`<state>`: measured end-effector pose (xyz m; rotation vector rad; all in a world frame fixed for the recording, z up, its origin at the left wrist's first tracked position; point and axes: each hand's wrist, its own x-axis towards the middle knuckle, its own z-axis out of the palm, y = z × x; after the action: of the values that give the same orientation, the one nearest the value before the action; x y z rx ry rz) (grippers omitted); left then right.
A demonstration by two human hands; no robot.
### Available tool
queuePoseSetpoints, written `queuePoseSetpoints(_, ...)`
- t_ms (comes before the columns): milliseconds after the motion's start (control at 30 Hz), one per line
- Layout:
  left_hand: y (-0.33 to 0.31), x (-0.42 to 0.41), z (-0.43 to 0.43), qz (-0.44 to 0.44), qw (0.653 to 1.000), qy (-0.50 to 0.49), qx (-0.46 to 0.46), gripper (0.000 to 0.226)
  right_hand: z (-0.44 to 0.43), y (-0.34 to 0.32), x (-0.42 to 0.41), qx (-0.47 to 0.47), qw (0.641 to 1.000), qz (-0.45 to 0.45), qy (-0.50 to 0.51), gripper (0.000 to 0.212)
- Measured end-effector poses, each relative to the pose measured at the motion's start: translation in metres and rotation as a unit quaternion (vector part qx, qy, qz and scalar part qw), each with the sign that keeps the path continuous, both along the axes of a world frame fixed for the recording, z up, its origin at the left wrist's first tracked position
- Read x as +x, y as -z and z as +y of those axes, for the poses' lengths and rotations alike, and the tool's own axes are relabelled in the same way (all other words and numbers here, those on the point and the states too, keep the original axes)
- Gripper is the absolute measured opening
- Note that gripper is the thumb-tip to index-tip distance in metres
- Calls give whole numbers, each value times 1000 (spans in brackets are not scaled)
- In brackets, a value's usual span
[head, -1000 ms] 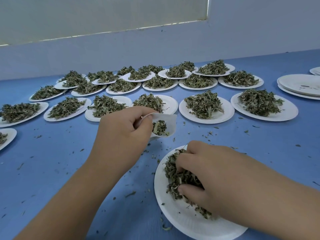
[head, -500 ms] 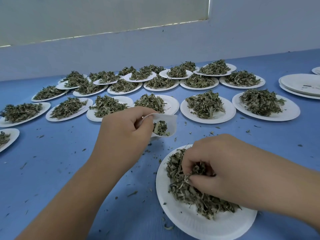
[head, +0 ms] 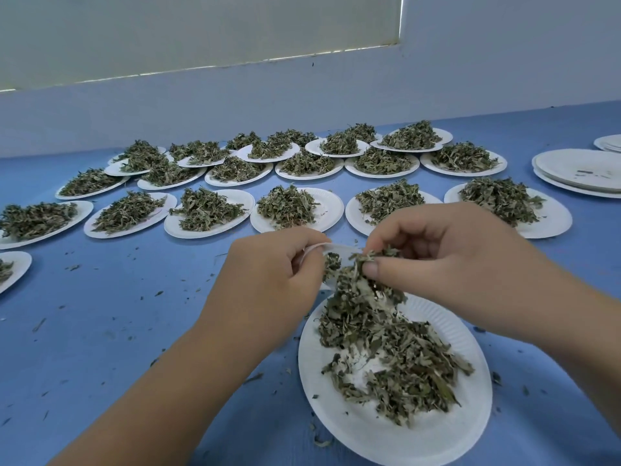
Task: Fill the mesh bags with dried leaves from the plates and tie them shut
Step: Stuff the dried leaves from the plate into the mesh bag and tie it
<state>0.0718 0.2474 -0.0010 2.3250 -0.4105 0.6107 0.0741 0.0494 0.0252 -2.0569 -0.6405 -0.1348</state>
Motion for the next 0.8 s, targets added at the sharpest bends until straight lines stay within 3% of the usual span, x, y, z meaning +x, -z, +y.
queuePoseSetpoints(267, 5, -3, -9, -1, 1000, 8, 7, 19, 17, 19, -1, -98, 980, -99, 139, 6)
queuePoseSetpoints(433, 5, -2, -12, 10, 1000, 13, -18, 23, 22, 22, -4, -99, 981, -116, 116, 23)
queuePoseSetpoints(667, 5, -1, -11, 19, 999, 18, -42, 26, 19, 23, -3, -116, 982, -139, 48, 13)
queuePoseSetpoints(800, 6, -3, -13, 8, 998, 41, -36, 25, 21, 26, 1, -99, 980, -162, 67, 13)
